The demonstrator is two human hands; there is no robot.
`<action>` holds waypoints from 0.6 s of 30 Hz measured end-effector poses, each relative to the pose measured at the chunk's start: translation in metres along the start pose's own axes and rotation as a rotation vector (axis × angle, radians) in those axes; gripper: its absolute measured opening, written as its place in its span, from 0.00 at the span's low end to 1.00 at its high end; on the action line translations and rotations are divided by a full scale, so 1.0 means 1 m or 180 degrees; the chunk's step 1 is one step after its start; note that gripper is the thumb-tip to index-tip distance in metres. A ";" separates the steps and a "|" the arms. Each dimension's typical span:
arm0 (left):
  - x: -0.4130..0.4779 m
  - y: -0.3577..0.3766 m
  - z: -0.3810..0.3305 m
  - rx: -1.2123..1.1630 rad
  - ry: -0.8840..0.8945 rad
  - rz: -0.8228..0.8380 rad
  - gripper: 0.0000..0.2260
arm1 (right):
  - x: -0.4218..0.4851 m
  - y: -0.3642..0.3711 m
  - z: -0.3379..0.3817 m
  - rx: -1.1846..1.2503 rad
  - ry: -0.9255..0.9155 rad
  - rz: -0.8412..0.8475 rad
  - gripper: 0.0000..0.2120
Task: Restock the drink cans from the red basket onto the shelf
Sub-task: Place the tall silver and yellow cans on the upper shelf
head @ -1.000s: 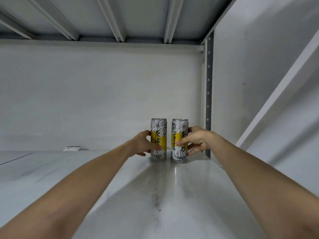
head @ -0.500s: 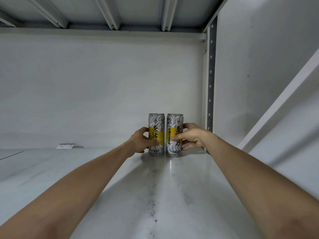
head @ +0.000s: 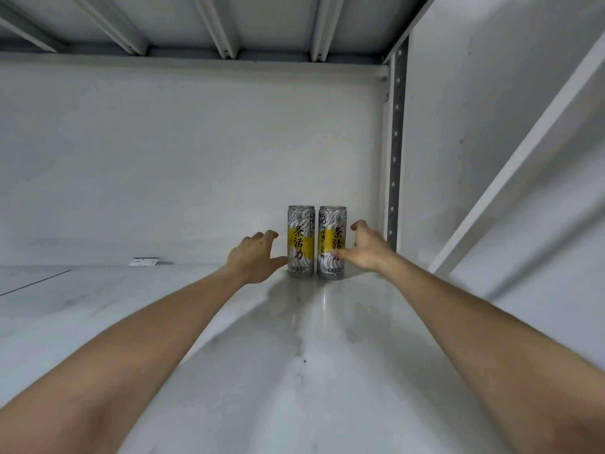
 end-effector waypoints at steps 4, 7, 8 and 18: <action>-0.031 -0.018 -0.010 0.0984 0.0434 -0.0290 0.29 | -0.035 -0.009 0.015 -0.0779 -0.0211 -0.0185 0.38; -0.056 -0.032 -0.015 0.1284 0.0586 -0.0405 0.30 | -0.065 -0.015 0.029 -0.1399 -0.0313 -0.0345 0.39; -0.065 -0.038 -0.016 0.1324 0.0587 -0.0424 0.30 | -0.076 -0.016 0.033 -0.1501 -0.0338 -0.0369 0.39; -0.185 -0.096 -0.028 0.1426 0.0865 -0.0741 0.27 | -0.198 -0.047 0.067 -0.1713 -0.0504 -0.0799 0.31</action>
Point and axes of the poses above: each hand's wrist, its own x-axis towards the middle knuckle, its own y-axis out of the palm, z = x × y, the point moved 6 cm from there along x, towards the middle knuckle, and after that the axes turned 3 degrees about -x, right-handed, at the moved point
